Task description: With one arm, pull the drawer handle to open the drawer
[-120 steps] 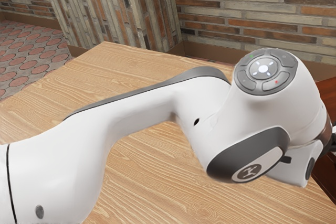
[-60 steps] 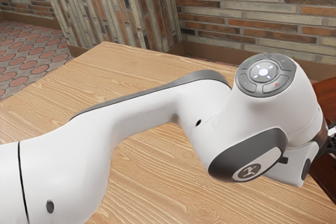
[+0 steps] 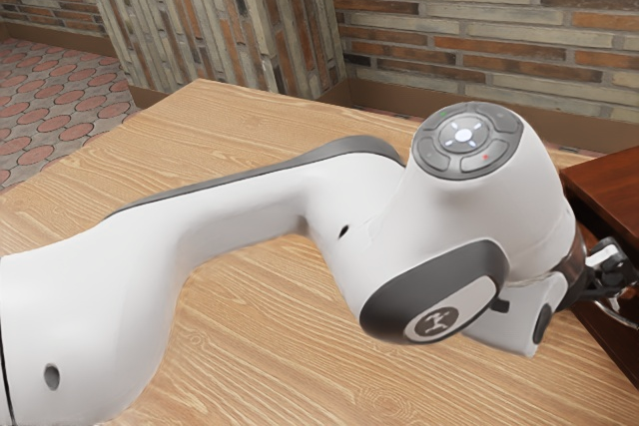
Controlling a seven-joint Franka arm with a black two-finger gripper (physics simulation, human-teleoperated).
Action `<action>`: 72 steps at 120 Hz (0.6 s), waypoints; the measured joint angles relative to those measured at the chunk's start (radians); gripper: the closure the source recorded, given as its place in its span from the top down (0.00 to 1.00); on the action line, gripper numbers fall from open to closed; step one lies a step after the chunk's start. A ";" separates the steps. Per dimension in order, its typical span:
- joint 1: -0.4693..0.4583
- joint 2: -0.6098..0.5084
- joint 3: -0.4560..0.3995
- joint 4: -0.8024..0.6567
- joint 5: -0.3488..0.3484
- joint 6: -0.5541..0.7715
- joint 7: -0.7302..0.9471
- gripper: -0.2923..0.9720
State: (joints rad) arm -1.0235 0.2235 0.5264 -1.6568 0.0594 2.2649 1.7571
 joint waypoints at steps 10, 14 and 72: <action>0.001 -0.011 0.002 -0.016 0.001 -0.006 0.008 0.77; 0.000 -0.015 0.005 -0.023 0.001 -0.009 0.011 0.77; -0.038 -0.143 0.038 -0.139 0.028 -0.063 0.045 0.74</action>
State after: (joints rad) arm -1.0612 0.0808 0.5641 -1.7955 0.0879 2.2018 1.8021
